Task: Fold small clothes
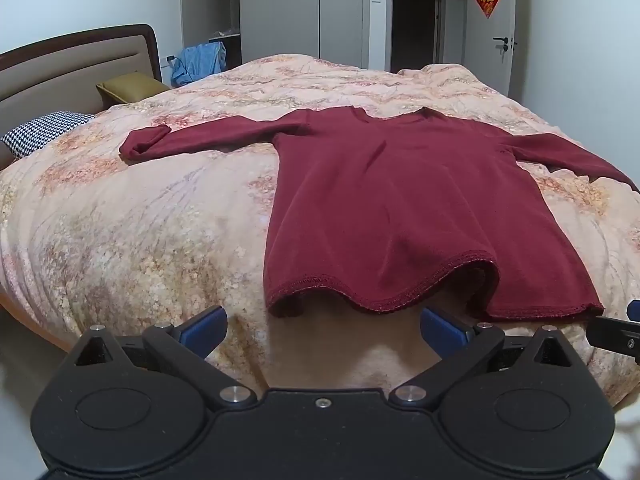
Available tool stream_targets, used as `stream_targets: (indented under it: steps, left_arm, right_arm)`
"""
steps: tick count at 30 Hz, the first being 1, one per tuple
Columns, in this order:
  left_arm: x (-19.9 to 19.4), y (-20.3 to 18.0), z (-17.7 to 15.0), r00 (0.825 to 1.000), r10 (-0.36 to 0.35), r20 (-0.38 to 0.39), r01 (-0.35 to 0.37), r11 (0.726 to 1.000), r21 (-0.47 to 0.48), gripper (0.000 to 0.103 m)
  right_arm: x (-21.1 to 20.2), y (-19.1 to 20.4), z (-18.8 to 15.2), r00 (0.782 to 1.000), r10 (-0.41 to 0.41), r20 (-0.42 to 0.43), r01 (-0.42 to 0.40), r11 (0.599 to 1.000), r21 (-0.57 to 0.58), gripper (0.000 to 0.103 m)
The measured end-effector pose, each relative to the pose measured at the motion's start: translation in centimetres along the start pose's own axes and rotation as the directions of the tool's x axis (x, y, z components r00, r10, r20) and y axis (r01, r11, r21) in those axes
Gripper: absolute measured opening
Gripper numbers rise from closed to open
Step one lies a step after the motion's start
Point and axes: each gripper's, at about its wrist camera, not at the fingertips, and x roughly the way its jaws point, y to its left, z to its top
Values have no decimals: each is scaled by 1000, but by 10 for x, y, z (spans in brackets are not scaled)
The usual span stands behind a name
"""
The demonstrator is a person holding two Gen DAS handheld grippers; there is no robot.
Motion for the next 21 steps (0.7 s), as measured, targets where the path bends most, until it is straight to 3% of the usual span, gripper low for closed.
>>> stream_targets:
  steps: [21]
  left_arm:
    - [3, 3, -1, 1000, 8, -15, -8, 1000, -10, 102]
  right_arm:
    - [3, -1, 0, 1000, -7, -10, 7, 1000, 3, 103]
